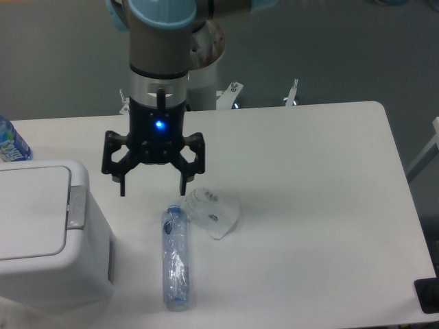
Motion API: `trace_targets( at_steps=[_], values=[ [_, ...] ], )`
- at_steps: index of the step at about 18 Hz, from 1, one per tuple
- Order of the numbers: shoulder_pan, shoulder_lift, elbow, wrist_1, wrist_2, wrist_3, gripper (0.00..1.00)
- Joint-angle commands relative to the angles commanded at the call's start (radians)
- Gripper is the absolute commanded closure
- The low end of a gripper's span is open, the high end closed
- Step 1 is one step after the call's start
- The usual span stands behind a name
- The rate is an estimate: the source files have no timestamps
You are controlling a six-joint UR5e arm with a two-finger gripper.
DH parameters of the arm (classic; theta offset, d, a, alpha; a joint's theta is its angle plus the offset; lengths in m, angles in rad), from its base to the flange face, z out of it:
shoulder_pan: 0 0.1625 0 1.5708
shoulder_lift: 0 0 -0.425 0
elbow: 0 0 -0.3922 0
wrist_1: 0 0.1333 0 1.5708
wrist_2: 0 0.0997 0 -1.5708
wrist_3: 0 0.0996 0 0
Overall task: Open the trash can
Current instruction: 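Move the open gripper down and over the white trash can lid, then press the gripper fingers on the trash can lid to flip it open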
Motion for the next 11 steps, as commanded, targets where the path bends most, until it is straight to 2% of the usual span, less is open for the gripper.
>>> trace_targets(
  at_steps=[11],
  values=[
    [-0.038, -0.005, -0.005, 0.002, 0.000, -0.006, 0.00]
  ],
)
